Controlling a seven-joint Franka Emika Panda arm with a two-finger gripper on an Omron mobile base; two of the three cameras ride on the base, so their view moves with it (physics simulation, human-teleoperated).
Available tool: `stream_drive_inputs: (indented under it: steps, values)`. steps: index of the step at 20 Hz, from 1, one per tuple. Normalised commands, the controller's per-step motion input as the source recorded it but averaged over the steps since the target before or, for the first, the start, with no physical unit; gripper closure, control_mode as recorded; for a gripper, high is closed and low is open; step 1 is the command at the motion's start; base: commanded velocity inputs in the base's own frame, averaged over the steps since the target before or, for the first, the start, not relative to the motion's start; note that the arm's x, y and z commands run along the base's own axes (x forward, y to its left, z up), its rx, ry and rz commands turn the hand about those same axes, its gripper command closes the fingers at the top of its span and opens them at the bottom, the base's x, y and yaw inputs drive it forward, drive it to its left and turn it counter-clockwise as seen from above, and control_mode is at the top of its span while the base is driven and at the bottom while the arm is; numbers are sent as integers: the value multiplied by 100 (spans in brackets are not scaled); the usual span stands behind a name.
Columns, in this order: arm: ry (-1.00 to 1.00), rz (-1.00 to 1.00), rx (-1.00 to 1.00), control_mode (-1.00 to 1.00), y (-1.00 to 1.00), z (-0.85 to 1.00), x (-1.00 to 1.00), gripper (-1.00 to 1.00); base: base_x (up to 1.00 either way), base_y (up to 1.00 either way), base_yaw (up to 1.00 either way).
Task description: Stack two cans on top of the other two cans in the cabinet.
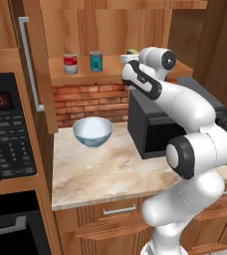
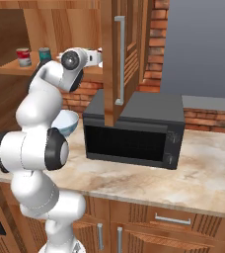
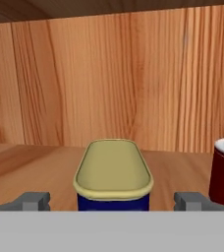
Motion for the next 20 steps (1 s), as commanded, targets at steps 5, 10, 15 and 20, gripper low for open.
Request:
stream_drive_inputs:
  steps: [5,10,15,20]
  values:
    - [0,0,0,-100,0,-3,16,-100,0,0,0]
    - [0,0,0,-100,0,0,2,-100,0,0,0]
    - [0,0,0,-100,0,0,0,-100,0,0,0]
    - [0,0,0,-100,0,0,0,-100,0,0,0]
